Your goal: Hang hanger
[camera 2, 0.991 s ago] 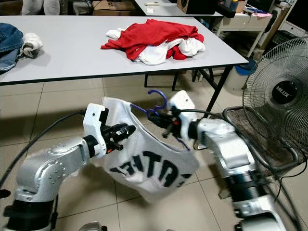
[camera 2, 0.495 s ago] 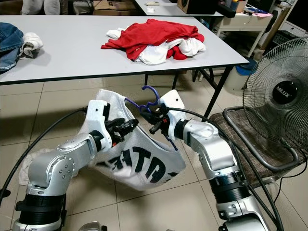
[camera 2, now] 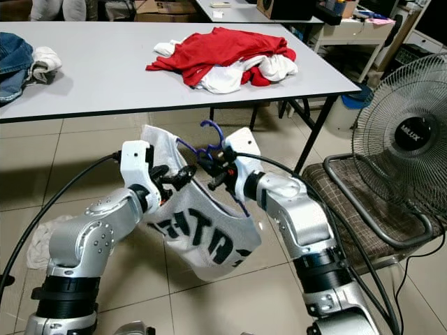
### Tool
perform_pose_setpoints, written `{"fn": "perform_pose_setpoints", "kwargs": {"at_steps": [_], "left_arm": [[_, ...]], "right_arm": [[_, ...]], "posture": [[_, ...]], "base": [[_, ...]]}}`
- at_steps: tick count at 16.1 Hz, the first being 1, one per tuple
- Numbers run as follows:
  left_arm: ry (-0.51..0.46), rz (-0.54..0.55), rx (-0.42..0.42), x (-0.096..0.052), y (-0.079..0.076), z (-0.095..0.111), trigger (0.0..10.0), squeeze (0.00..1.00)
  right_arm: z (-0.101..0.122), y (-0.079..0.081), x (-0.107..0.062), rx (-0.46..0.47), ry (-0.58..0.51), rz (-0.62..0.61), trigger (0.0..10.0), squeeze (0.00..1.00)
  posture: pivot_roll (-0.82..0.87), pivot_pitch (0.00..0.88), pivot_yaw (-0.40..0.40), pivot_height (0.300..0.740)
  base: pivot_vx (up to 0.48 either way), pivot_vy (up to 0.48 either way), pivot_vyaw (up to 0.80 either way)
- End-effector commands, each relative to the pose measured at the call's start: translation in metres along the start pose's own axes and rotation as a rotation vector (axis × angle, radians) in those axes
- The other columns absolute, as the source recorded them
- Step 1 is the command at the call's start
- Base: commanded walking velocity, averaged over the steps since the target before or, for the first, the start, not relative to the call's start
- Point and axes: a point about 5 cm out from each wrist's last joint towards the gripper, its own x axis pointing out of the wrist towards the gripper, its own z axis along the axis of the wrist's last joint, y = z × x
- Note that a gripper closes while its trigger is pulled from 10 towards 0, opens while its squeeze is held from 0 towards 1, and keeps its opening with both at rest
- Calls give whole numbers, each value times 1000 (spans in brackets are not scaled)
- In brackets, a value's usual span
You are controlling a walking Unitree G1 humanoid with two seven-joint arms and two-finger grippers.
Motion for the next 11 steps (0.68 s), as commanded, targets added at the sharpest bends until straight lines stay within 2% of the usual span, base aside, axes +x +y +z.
{"fn": "perform_pose_setpoints", "kwargs": {"at_steps": [1, 5, 6, 7, 8, 9, 11], "left_arm": [[-10, 16, 9, 3, 0, 2, 10000, 0], [-16, 31, 13, 5, 1, 0, 10000, 0], [-10, 41, 31, 5, 3, -1, 4667, 0], [-6, 53, 49, 5, 5, -2, 1098, 0], [-6, 56, 53, 5, 6, -2, 1098, 0], [-3, 62, 65, 5, 7, -3, 0, 0], [-1, 66, 85, 5, 9, -4, 0, 0]], "right_arm": [[13, 1, 0, -19, -31, -1, 10000, 0], [16, 5, 1, -13, -37, 21, 10000, 0], [16, 4, 1, -13, -36, 20, 10000, 0], [17, 3, 1, -14, -35, 18, 10000, 0], [17, 3, 1, -14, -35, 18, 10000, 0], [18, 2, 0, -13, -35, 16, 10000, 0], [19, 0, -1, -14, -36, 16, 10000, 0]], "posture": [[-27, 0, -77, 740], [-28, 0, -80, 740], [-28, 0, -81, 740], [-28, 0, -80, 740], [-28, 0, -80, 740], [-28, 0, -79, 740], [-28, 0, -79, 740]], "base": [[0, 0, 0], [0, 0, 0], [0, 0, 0], [0, 0, 0], [0, 0, 0], [0, 0, 0], [0, 0, 0]]}}
